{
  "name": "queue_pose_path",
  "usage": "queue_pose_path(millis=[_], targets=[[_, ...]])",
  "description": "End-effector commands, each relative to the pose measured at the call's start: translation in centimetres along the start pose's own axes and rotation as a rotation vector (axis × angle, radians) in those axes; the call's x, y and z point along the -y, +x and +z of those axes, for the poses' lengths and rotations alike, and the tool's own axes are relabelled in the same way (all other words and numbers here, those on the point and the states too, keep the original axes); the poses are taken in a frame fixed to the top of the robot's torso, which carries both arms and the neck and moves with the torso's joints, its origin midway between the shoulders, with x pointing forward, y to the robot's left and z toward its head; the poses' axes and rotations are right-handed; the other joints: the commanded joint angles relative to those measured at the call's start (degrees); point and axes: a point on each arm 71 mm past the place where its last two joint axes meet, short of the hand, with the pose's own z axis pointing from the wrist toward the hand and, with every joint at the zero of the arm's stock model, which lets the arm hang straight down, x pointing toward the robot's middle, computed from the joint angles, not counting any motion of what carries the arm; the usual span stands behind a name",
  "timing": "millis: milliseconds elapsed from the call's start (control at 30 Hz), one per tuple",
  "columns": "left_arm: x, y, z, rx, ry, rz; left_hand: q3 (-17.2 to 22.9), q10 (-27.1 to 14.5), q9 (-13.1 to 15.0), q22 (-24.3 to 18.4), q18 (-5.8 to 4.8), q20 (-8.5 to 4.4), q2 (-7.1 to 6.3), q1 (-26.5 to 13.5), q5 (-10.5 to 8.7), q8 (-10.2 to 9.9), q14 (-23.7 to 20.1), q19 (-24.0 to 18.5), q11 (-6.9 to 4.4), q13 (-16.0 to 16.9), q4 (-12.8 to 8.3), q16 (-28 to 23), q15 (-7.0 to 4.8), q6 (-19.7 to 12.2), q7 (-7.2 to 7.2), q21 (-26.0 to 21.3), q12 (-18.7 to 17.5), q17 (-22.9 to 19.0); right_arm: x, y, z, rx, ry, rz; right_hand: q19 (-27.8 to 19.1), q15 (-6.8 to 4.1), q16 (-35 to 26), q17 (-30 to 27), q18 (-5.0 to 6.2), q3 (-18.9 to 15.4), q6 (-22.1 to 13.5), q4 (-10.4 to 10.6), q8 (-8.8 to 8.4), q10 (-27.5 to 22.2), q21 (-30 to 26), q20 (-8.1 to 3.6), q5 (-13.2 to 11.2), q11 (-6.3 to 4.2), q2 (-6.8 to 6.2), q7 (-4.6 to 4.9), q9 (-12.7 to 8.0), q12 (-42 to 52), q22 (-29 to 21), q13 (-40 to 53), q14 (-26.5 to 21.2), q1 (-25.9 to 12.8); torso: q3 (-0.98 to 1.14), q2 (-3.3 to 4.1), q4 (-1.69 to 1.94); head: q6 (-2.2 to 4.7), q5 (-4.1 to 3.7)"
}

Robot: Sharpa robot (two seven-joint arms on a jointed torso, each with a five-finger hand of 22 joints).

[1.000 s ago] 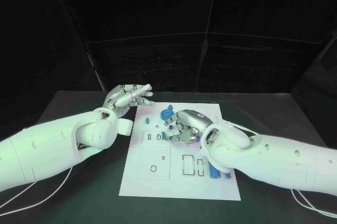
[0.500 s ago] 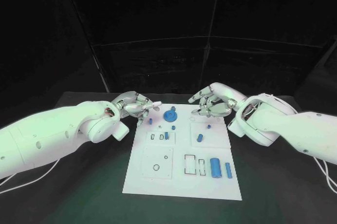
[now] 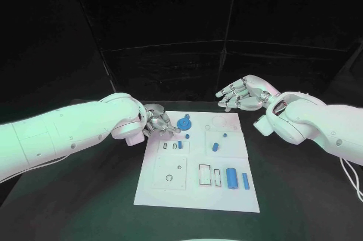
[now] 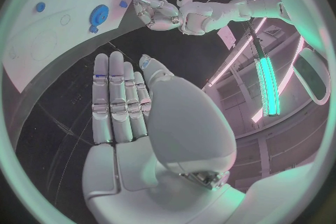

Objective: Assemble the parts on the task board

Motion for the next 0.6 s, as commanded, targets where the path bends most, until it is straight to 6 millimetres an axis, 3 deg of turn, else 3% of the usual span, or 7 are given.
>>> queue_pose_path(millis=[33,100,200,267,400,600], targets=[[-0.1,0.2,0.3,-0.032,-0.115,0.117,-0.51,0.11,0.46,1.12,-0.82,0.05,0.46,-0.13,-0.01,0.53,6.03,0.73,-0.13,0.5,0.1,0.35,-0.11,-0.8,0.0,0.85,0.56,15.06,-0.1,-0.2,0.3,-0.008,-0.027,0.073,1.6,-0.16,-2.77,-2.02,0.33,1.39,0.94,0.12,-0.14,2.51,-1.75,-0.03,-0.13,-0.16,-0.4,0.0,-0.07,-2.73,-1.37,-3.47,1.98,-0.44,0.04,-0.12,-0.1,-0.1,0.01],[0.4,0.5,0.5,-0.036,-0.124,0.138,-1.01,1.35,1.0,2.77,-1.09,0.12,0.48,-0.39,0.02,1.14,6.03,1.02,-0.11,3.2,0.4,0.35,-0.04,-1.24,0.01,2.01,2.91,15.06,0.1,-0.3,0.4,0.001,-0.024,0.076,2.19,-0.05,-3.79,-2.74,0.3,1.77,1.18,0.01,-0.25,3.28,-2.48,-0.07,-0.14,-0.27,-0.71,-0.1,-0.08,-3.69,-1.93,-4.67,2.7,-0.72,0.03,0.0,-0.02,-0.07,-0.11],[0.9,0.8,0.8,-0.036,-0.134,0.173,-2.06,6.0,2.39,6.1,-1.63,0.1,0.47,-1.0,0.01,3.07,6.03,1.61,-0.38,12.64,0.96,0.35,-0.23,-1.25,-0.34,4.35,11.09,15.06,0.3,-0.6,0.6,0.012,-0.02,0.078,2.77,0.03,-4.93,-3.48,0.28,2.13,1.29,-0.04,-0.42,3.99,-3.34,-0.06,-0.17,-0.27,-0.98,-0.04,-0.09,-4.67,-2.57,-5.91,3.37,-1.22,-0.01,0.02,-0.04,-0.12,-0.18],[1.3,1.1,1.0,-0.036,-0.139,0.192,-2.82,7.21,3.66,7.17,-1.77,-0.08,0.47,-1.44,0.0,4.79,6.03,1.71,-0.67,15.9,1.24,0.35,-0.4,-1.2,-0.7,5.13,13.98,15.06,0.4,-0.6,0.8,0.019,-0.017,0.078,2.89,0.1,-5.41,-3.77,0.24,2.22,1.29,-0.06,-0.48,4.1,-3.73,0.0,-0.16,-0.22,-1.14,-0.02,-0.1,-5.08,-2.84,-6.37,3.49,-1.45,-0.01,0.02,-0.01,-0.15,-0.24],[1.9,1.4,1.4,-0.038,-0.147,0.215,-4.19,6.95,5.8,7.98,-1.85,-0.28,0.77,-2.52,0.0,7.19,6.03,1.64,-0.92,17.12,1.5,0.35,-0.55,-2.18,-0.99,5.73,15.22,15.06,0.4,-0.6,1.0,0.024,-0.014,0.078,3.03,0.26,-6.24,-4.24,0.21,2.4,1.1,-0.1,-0.61,4.18,-4.45,0.13,0.01,-0.1,-1.34,0.12,-0.13,-5.72,-3.32,-7.11,3.59,-1.81,0.0,0.08,-0.05,-0.27,-0.28],[2.7,1.7,1.8,-0.045,-0.148,0.233,-5.2,6.87,6.79,8.48,-1.93,-0.29,0.87,-3.6,-0.09,8.19,6.03,1.64,-0.95,17.5,1.67,0.35,-0.64,-2.78,-1.07,6.07,15.62,15.06,0.4,-0.5,1.3,0.025,-0.006,0.078,3.25,0.45,-7.25,-4.82,0.21,2.66,0.7,-0.23,-0.73,4.29,-5.39,0.3,0.88,0.09,-1.57,0.29,-0.15,-6.45,-3.96,-8.01,3.75,-2.22,-0.05,0.12,0.0,-0.43,-0.31]])
